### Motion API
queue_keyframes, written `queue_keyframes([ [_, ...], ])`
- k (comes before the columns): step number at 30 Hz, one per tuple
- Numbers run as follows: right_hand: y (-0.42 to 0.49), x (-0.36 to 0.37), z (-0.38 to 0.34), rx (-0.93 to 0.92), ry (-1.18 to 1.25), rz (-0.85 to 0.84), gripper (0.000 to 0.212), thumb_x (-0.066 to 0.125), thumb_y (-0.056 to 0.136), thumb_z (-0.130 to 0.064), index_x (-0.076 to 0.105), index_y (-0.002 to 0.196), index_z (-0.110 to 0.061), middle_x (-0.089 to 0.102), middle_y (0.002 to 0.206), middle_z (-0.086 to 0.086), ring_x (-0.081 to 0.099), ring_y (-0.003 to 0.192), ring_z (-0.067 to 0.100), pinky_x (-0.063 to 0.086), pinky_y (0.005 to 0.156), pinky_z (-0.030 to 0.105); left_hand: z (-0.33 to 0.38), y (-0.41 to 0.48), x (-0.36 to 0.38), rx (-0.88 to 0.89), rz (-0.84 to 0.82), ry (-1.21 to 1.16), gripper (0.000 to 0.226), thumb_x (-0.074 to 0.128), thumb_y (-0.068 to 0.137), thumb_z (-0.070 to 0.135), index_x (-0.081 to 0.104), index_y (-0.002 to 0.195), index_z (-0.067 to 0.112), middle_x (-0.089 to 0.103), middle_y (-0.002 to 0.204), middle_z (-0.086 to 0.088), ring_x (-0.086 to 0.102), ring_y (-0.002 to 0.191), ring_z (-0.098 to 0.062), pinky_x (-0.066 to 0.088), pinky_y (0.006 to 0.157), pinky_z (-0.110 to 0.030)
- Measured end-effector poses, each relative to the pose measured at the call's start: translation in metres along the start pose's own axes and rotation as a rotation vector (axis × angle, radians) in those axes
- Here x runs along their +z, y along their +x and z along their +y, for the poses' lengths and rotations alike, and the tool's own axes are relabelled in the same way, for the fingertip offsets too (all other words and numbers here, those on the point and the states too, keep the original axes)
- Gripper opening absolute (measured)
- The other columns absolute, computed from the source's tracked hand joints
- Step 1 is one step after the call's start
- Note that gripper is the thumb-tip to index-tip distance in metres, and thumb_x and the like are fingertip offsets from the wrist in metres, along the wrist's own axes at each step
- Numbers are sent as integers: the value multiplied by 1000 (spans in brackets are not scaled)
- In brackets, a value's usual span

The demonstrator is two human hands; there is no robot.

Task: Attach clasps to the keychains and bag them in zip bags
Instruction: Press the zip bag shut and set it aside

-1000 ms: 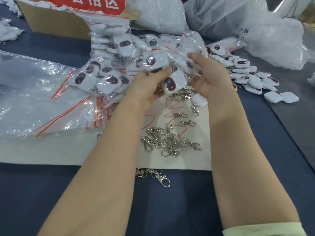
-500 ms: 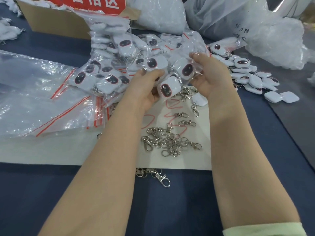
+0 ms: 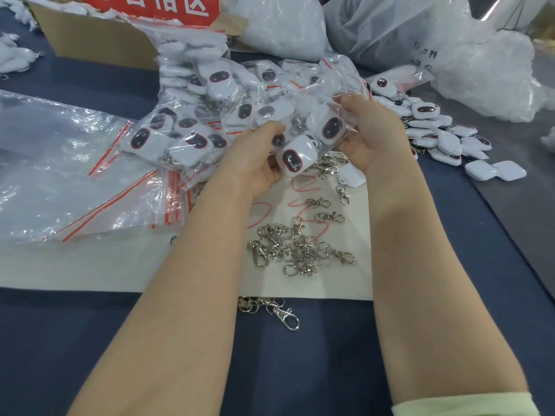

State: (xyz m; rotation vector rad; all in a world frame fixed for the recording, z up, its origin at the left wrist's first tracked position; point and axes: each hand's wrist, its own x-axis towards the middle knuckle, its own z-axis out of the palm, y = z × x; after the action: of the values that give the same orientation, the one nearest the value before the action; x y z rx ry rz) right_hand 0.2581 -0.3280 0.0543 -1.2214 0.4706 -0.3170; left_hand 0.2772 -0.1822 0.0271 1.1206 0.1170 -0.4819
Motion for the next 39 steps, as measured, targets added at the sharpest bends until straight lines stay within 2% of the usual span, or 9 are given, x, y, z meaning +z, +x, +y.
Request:
queue_keyframes([
  [4, 0, -2, 0, -8, 19, 2, 7, 58, 92, -4, 65, 93, -6, 66, 97, 9, 65, 82, 20, 54, 53, 26, -1, 0, 0, 20, -31, 82, 18, 46, 86, -10, 43, 84, 8, 47, 74, -9, 50, 57, -15, 44, 51, -24],
  [9, 0, -2, 1, -1, 49, 2, 10, 57, 92, -2, 66, 88, -6, 66, 94, 8, 63, 74, 16, 54, 54, 24, -1, 0, 2, 12, -25, 45, 31, 46, 83, -16, 42, 64, 7, 36, 63, -6, 41, 53, -16, 38, 55, -24],
  [14, 2, -2, 0, -31, 117, 0, 17, 53, 92, 2, 65, 82, -5, 64, 88, 10, 63, 69, 18, 56, 57, 26, 0, -1, 4, 21, -29, -65, 13, 55, 87, -9, 54, 93, 3, 58, 76, -8, 56, 57, -12, 47, 46, -18],
  [23, 5, 1, 1, -60, 141, 4, 18, 53, 93, 3, 63, 80, -4, 65, 77, 8, 62, 71, 18, 57, 65, 30, -2, 2, 5, 126, 75, -53, 31, 64, 90, 15, 56, 117, 4, 65, 83, 0, 62, 57, -5, 47, 46, -16],
  [27, 6, 2, 1, -62, 140, -18, 19, 53, 93, 3, 63, 79, -5, 66, 77, 8, 63, 74, 19, 56, 79, 36, 1, 0, 6, 49, 35, -128, 41, 56, 88, -7, 48, 128, -4, 62, 94, -12, 62, 71, -17, 55, 59, -27],
  [31, 6, 2, 2, -60, 152, -24, 19, 51, 94, 2, 64, 82, -4, 67, 77, 8, 65, 68, 16, 58, 64, 28, 2, -4, 7, 34, 16, -161, 43, 52, 88, -10, 46, 130, -5, 62, 103, -14, 61, 73, -17, 54, 58, -26],
  [35, 7, 1, 1, -70, 206, -8, 20, 50, 95, 3, 63, 82, -3, 67, 66, 5, 64, 64, 16, 56, 56, 25, 3, -6, 6, 55, -9, -116, 36, 57, 92, 5, 52, 127, 1, 65, 87, -3, 63, 67, -10, 54, 58, -23],
  [37, 6, 1, 1, -80, 234, -12, 22, 49, 95, 3, 63, 80, -3, 67, 64, 5, 64, 64, 16, 55, 56, 24, 3, -5, 4, 13, -44, -79, 39, 56, 91, 3, 49, 130, 4, 64, 96, -6, 63, 80, -16, 54, 72, -33],
  [39, 6, 1, 1, -89, 251, -14, 22, 47, 96, 3, 63, 80, -3, 67, 65, 6, 65, 63, 16, 56, 58, 25, 2, -7, 4, -21, -96, -53, 38, 54, 90, -3, 47, 126, 8, 62, 107, -11, 61, 82, -20, 56, 67, -33],
])
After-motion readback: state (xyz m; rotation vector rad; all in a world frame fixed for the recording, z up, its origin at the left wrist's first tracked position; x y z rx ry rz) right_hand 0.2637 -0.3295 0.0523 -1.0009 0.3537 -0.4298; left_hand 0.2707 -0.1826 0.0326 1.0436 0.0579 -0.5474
